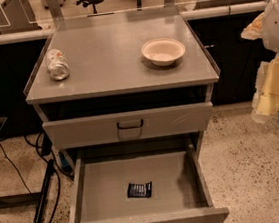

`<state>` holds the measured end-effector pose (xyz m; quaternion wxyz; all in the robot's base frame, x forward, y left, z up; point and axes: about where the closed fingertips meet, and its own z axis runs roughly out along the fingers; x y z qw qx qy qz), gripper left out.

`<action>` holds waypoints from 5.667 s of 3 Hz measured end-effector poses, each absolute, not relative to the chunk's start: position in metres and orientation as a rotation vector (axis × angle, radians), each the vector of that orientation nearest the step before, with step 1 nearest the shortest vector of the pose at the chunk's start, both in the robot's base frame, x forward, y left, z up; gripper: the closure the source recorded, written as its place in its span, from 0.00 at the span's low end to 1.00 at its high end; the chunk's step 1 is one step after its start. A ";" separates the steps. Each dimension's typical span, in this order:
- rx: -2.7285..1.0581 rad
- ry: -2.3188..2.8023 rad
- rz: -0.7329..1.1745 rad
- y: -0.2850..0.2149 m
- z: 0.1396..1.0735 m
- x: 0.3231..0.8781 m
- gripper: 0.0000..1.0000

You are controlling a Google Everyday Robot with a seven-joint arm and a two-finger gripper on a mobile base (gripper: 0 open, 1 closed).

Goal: Pick rxbar blueberry from middle drawer and place on counter

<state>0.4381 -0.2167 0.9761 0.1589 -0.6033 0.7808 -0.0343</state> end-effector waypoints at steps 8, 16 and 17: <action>-1.931 2.084 0.156 -0.116 0.817 0.425 0.00; -2.036 1.935 0.221 -0.041 0.575 0.497 0.00; -2.017 1.963 0.244 -0.044 0.565 0.497 0.00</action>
Offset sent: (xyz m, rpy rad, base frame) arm 0.0234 0.0136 -0.0382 -0.0018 0.0025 0.0200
